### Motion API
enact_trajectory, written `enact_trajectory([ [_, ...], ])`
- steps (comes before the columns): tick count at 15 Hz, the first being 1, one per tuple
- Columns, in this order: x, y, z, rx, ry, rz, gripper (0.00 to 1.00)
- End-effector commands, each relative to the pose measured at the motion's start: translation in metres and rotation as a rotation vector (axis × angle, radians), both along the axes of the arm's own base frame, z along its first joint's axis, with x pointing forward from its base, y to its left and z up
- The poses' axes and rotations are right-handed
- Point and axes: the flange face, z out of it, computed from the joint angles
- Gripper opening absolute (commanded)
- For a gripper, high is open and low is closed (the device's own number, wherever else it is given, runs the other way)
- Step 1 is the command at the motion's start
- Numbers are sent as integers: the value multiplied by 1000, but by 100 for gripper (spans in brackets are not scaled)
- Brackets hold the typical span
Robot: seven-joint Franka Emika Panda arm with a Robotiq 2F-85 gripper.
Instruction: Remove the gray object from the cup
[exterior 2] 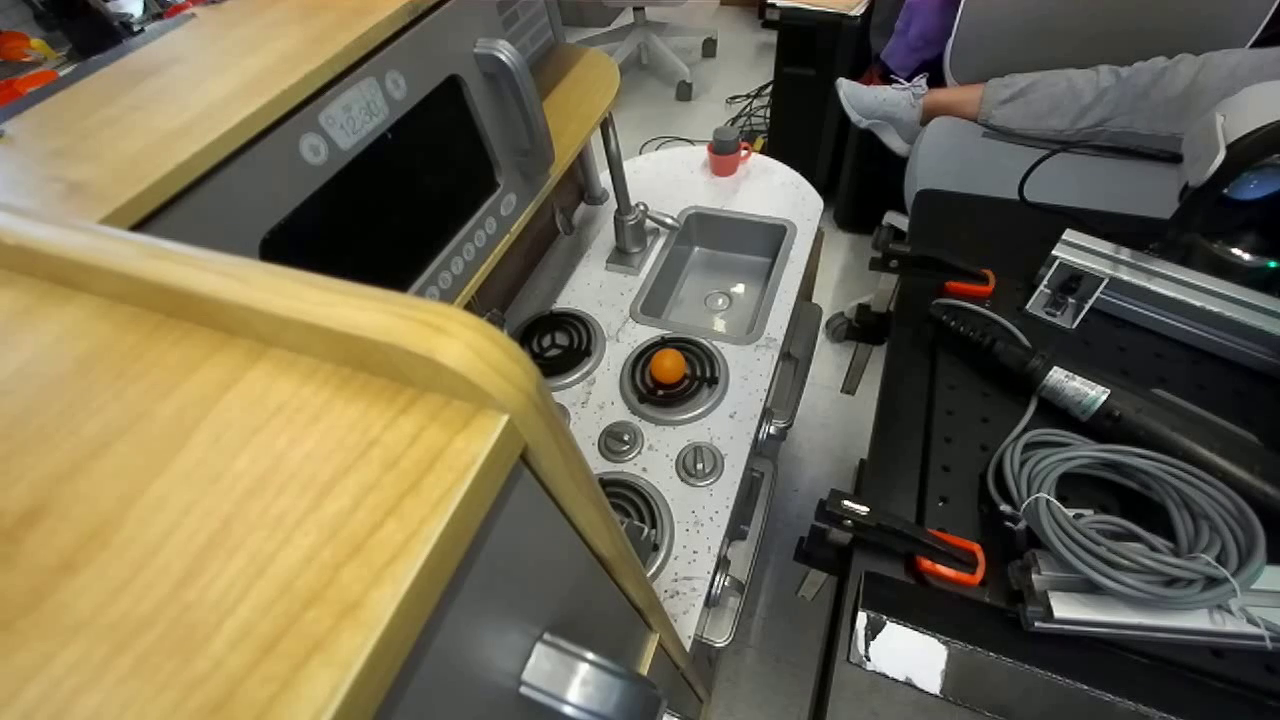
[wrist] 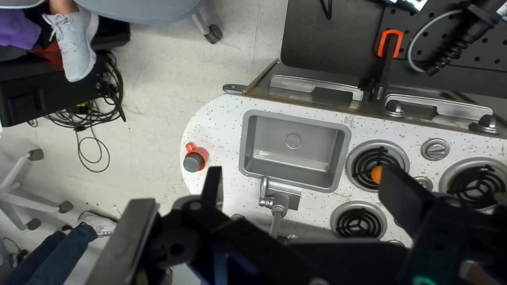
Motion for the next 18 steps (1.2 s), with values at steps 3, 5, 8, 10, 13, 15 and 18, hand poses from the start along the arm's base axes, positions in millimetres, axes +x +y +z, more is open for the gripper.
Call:
enact_trajectory([
  [3,0,0,1,0,1,0,100],
  [5,0,0,1,0,1,0,100],
  [8,20,-18,-19,42,-16,-2,100],
  [10,37,-38,-49,66,-14,-8,100],
  [13,57,-63,-96,95,-2,-2,100],
  [15,71,-78,-127,111,20,-14,100],
  [18,88,-96,-175,145,90,-36,100],
])
